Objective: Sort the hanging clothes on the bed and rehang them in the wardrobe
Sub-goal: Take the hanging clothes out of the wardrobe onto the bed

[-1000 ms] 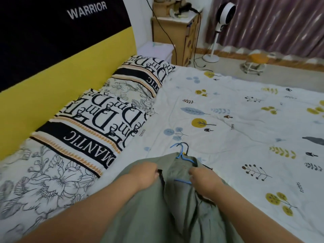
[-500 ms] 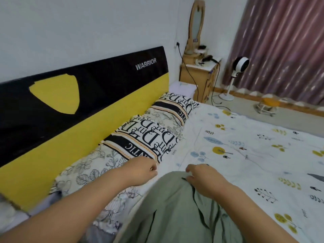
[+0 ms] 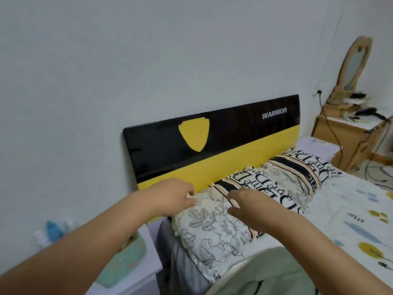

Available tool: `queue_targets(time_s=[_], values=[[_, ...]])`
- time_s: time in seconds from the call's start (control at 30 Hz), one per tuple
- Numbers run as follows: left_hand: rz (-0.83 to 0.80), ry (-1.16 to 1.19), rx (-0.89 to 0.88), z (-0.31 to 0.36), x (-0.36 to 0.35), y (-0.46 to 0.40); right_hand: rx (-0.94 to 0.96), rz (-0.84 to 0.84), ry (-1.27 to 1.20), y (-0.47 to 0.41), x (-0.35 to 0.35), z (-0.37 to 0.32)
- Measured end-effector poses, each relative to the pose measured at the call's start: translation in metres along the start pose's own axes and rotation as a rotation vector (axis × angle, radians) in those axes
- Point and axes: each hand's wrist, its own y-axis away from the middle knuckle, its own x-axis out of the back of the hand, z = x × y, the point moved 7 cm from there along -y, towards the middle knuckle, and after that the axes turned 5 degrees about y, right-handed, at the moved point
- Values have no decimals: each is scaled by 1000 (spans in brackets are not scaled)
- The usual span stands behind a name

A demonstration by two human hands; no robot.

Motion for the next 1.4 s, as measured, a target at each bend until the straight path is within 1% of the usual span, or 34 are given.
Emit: queue_targets(time_s=[0.17,0.33,0.4,0.57,0.7,0.83,1.03,1.13,1.3,1.4], values=[[84,76,218,-35,14,67,219,21,80,-6,19,-61],[170,181,450,-60,6,147,431,35,108,5,28,-123],[185,203,548,-70,-1,185,517,32,114,12,29,-152],[198,175,772,-94,-18,287,719,50,140,38,26,-235],[220,214,932,-112,-29,375,878,19,146,72,22,-312],[248,271,1048,-130,-44,464,1004,7,144,111,19,-391],[332,334,1191,-153,-59,599,1172,-22,139,183,10,-513],[377,327,1272,-166,-67,664,1246,-30,113,219,4,-567],[420,328,1410,-174,-85,756,1364,-81,155,275,-11,-643],[436,341,1493,-176,-98,805,1440,-80,159,302,-14,-687]])
